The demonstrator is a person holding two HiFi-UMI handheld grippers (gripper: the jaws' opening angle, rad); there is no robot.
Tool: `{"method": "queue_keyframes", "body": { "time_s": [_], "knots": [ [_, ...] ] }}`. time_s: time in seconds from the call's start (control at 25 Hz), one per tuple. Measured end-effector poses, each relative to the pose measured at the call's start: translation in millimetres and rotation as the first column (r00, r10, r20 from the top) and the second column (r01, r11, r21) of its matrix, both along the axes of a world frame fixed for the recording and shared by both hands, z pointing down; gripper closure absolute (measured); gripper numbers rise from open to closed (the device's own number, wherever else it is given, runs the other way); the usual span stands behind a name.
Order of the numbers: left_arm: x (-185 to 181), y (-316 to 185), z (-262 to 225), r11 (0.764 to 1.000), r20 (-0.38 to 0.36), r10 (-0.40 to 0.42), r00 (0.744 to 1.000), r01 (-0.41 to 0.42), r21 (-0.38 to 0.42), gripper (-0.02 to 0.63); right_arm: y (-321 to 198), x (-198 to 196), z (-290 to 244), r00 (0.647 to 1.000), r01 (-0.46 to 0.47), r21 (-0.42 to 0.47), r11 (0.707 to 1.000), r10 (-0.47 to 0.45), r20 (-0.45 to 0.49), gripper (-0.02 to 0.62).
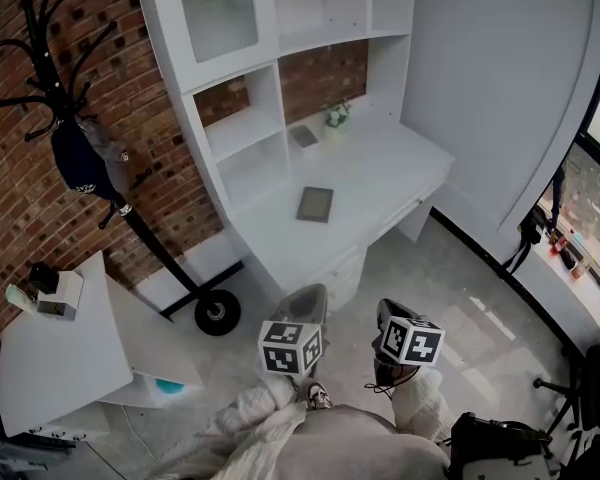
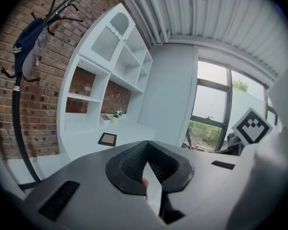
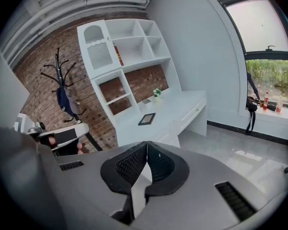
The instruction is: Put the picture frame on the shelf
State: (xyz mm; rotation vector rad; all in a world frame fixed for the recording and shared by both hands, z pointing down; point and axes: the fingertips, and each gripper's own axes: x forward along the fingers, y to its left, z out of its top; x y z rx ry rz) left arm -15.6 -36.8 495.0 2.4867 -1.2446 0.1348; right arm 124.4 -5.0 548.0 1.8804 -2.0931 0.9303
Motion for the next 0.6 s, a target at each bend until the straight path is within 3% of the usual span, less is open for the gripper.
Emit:
{"method": "queue_keyframes", "body": {
  "time_s": [0.32, 0.6],
  "knots": [
    [-19, -81, 9, 1.000, -0.001, -0.028, 1.000, 0.028, -0.012, 0.598, -81, -17, 6, 1.000, 0.012, 0.000, 1.000, -0.012, -0.002, 0.571],
    [-32, -113, 26, 0.998, 0.008, -0.033, 0.999, 0.033, -0.050, 0.598, -115, -27, 22, 1.000, 0.006, -0.045, 0.999, -0.006, 0.004, 0.571]
  ]
}}
